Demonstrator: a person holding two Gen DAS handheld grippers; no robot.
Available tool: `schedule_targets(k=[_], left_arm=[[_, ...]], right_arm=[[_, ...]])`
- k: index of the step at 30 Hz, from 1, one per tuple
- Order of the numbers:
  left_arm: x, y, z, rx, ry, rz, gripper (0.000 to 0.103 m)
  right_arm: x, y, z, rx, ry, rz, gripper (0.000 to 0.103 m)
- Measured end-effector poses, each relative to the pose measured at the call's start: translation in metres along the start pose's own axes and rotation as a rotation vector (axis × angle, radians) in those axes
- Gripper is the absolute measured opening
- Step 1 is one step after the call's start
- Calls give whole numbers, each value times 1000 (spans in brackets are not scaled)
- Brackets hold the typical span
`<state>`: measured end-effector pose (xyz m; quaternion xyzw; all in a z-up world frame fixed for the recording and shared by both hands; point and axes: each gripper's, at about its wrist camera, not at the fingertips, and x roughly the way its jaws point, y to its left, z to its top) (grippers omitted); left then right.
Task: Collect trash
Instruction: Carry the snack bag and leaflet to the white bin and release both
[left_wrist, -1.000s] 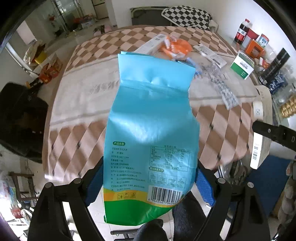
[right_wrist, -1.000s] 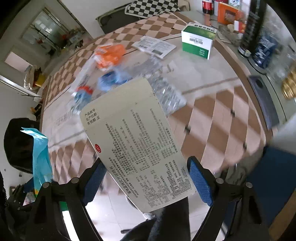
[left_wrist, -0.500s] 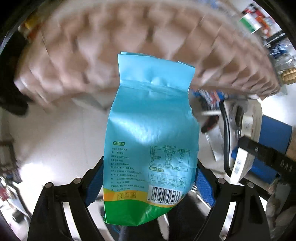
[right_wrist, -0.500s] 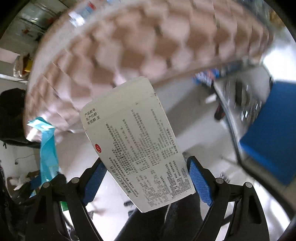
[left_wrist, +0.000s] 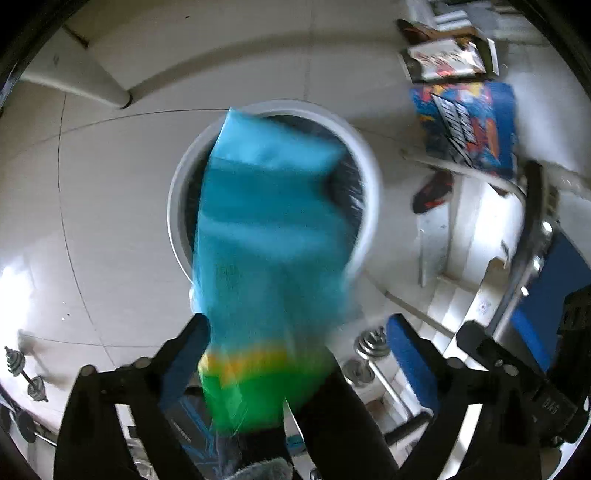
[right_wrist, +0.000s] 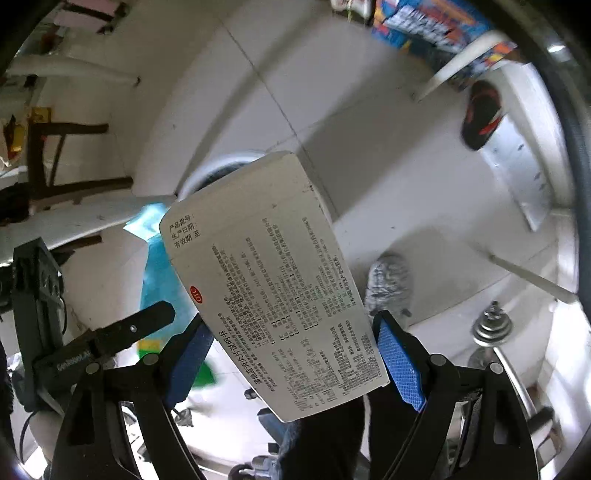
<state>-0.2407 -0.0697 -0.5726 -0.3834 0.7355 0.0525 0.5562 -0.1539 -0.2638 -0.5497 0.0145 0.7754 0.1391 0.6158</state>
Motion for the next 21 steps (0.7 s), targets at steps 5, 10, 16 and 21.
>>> schedule_targets(k=[5, 10, 16, 21], left_arm=[[-13, 25, -12, -62, -173, 53, 99], [-32, 27, -26, -51, -293, 237, 99], [-45, 3, -32, -10, -292, 329, 99], [-63, -12, -49, 11, -301, 357, 99]], right_arm=[[45, 11, 19, -11, 50, 41, 89], [56, 25, 25, -61, 16, 28, 103], [41, 34, 12, -116, -52, -114, 103], [8, 33, -2, -173, -113, -231, 103]])
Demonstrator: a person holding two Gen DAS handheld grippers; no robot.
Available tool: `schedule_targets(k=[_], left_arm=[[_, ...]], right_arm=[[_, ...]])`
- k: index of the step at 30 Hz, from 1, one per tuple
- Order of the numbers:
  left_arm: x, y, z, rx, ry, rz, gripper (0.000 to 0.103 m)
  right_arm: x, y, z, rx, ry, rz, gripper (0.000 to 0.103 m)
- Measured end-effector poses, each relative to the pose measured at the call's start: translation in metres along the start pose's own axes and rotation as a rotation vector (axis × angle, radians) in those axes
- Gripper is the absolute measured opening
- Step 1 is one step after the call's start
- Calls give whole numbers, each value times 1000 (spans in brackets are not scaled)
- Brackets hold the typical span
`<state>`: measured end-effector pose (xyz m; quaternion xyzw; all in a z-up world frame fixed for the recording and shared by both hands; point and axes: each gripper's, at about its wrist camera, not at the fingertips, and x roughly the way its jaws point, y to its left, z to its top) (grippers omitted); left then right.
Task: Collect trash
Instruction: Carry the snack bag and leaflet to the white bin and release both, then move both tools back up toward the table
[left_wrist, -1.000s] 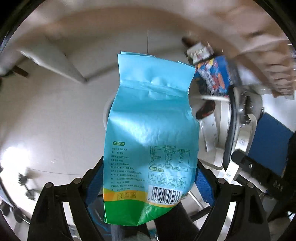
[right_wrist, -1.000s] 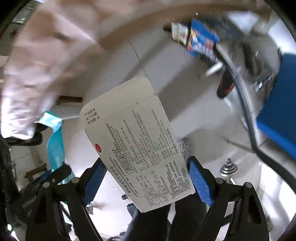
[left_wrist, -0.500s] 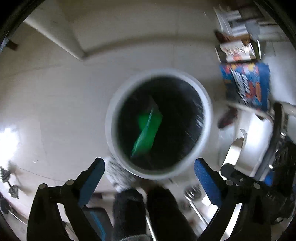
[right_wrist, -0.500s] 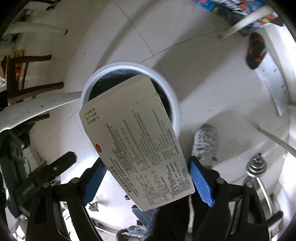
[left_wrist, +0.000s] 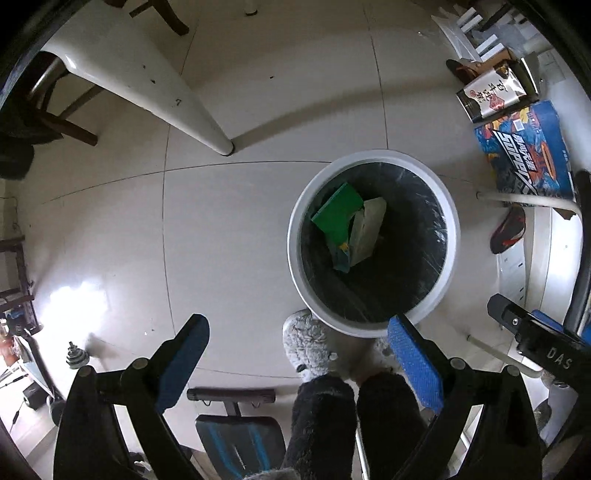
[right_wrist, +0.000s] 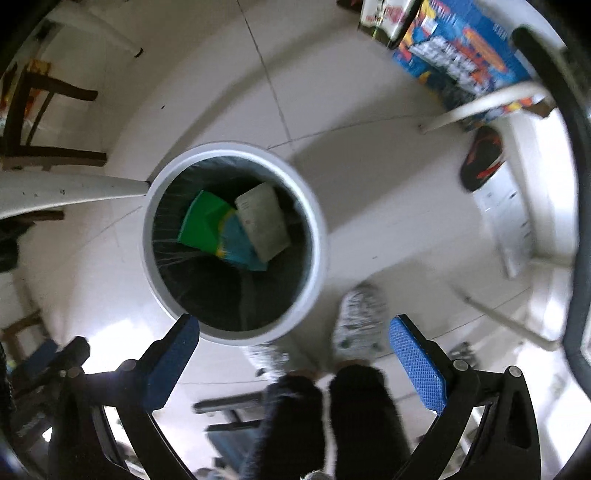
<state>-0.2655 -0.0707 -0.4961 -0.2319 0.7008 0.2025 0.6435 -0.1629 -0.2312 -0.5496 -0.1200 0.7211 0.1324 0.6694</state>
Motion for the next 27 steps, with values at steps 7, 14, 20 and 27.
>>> schedule_targets(k=[7, 14, 20, 27], left_arm=[[-40, -6, -15, -15, -24, -1, 99], [-105, -3, -32, -23, -49, -24, 99], [-173, 1, -52, -21, -77, -40, 99], [-283, 12, -57, -38, -220, -22, 99]], right_arm=[[-51, -4, -20, -82, -52, -44, 103], [-131, 3, -43, -124, -82, -46, 103], [-210, 8, -62, -114, -84, -28, 103], [-324, 13, -66, -51, -145, 66, 103]])
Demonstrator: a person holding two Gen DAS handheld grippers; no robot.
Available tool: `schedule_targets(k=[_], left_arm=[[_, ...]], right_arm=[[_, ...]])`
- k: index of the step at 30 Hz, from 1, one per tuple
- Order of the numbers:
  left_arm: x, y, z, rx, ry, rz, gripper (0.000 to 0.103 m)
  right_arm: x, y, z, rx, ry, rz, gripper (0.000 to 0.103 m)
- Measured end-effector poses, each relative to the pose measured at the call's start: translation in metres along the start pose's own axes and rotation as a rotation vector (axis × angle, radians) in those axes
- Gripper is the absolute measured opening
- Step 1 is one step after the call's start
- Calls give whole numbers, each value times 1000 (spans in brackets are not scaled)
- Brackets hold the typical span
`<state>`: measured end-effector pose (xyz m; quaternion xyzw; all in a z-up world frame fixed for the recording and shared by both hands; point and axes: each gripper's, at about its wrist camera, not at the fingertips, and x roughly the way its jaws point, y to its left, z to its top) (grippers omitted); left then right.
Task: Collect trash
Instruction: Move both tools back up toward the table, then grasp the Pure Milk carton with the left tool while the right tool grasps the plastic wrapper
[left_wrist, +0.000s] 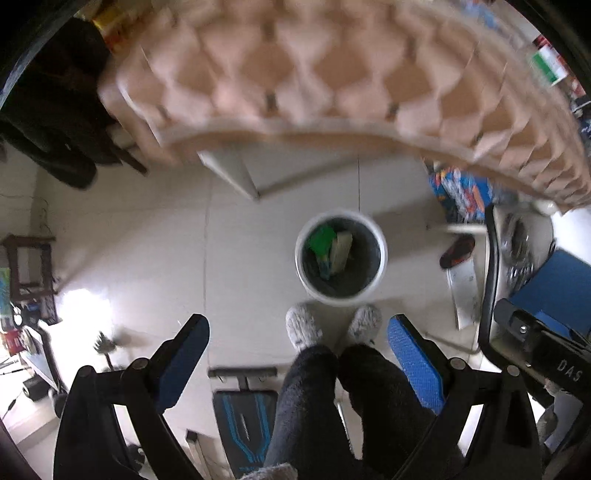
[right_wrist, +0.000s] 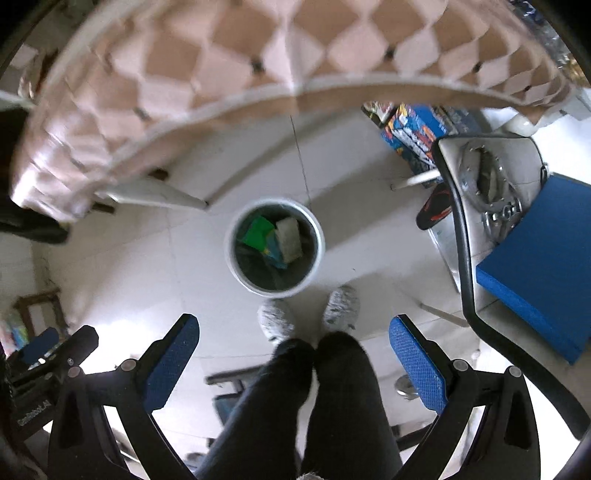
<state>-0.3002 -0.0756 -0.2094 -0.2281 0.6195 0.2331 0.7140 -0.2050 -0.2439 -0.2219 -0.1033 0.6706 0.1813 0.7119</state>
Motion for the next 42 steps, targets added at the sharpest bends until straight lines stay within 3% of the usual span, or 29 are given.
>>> schedule_targets(k=[4, 9, 13, 16, 22, 26, 30, 32, 34, 37, 40, 42], left_arm=[[-48, -8, 38, 3, -130, -19, 99], [-91, -43, 108, 6, -263, -5, 99], [-97, -76, 180, 39, -267, 47, 103], [-89, -95, 239, 40, -270, 96, 103], [-43, -136, 343, 31, -173, 154, 103], [-9, -157, 393, 70, -98, 153, 102], [14, -177, 427, 128, -41, 132, 90], [24, -181, 438, 140, -9, 124, 65], [29, -183, 446, 138, 11, 104, 54], [28, -180, 450, 124, 2, 130, 54], [26, -168, 446, 65, 4, 168, 53], [24, -157, 443, 22, 1, 180, 53]], right_arm=[[-58, -2, 37, 50, -79, 59, 103], [-115, -31, 117, 103, -171, 73, 103], [-135, -63, 203, 114, -203, 52, 103], [-128, -88, 284, 108, -194, 35, 103], [-90, -105, 422, 130, -128, 122, 103], [-66, -85, 480, 100, -92, 140, 81], [-44, -64, 520, 45, -47, 143, 74], [-35, -57, 532, 30, -27, 150, 73], [-30, -50, 539, 18, -11, 158, 71], [-27, -40, 543, -13, -13, 153, 69], [-23, -29, 545, -45, -2, 140, 58], [-19, -23, 545, -64, 2, 135, 45]])
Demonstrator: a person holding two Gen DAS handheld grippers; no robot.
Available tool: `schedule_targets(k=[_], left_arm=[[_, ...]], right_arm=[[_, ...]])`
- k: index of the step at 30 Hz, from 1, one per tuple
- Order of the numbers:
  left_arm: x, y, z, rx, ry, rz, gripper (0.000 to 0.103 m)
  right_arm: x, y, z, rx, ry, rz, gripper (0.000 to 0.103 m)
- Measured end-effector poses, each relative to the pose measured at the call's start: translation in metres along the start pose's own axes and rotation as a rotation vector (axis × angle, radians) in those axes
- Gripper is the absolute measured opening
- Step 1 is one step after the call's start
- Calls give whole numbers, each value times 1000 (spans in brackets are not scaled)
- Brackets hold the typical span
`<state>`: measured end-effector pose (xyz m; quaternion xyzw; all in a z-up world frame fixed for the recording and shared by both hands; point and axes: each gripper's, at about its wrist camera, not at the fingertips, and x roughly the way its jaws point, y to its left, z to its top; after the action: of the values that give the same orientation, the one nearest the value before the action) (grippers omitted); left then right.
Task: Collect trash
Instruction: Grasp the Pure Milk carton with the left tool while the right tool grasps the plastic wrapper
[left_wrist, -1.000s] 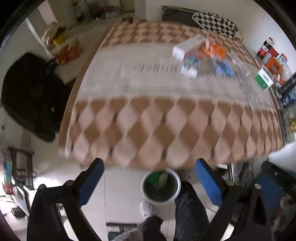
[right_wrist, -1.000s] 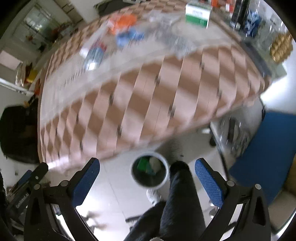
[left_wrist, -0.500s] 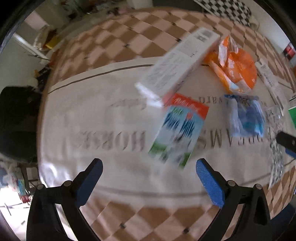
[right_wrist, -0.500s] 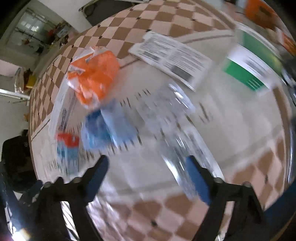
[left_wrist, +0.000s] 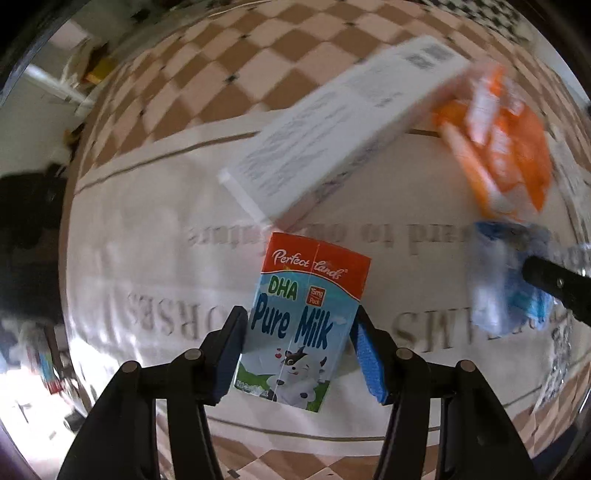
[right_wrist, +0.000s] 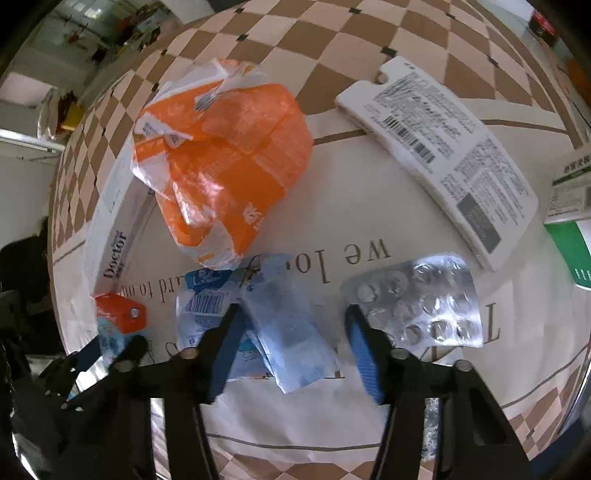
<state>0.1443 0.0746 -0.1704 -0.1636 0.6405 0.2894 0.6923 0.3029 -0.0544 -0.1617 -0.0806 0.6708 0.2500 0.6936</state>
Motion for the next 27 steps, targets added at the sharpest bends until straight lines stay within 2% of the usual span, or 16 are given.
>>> schedule_targets(k=[1, 3, 7, 12, 19, 24, 27], left_arm=[[0, 4, -1, -20, -1, 0, 53], [-3, 12, -3, -55, -7, 4, 53], [-18, 25, -8, -105, -46, 4, 53], [-43, 31, -24, -132, -108, -8, 53], [-79, 40, -64, -123, -201, -62, 53], [-109, 58, -104, -100, -272, -118, 53], [-123, 74, -136, -78, -315, -153, 53]], right_arm=[[1, 2, 0, -9, 1, -5, 42], [2, 8, -2, -24, -9, -18, 28], [-4, 12, -9, -30, -35, -21, 17], [-24, 15, -22, -33, -89, -13, 13], [-61, 22, -64, -59, -180, -34, 12], [-93, 27, -115, -49, -235, -27, 11], [-113, 34, -160, -41, -278, -20, 10]])
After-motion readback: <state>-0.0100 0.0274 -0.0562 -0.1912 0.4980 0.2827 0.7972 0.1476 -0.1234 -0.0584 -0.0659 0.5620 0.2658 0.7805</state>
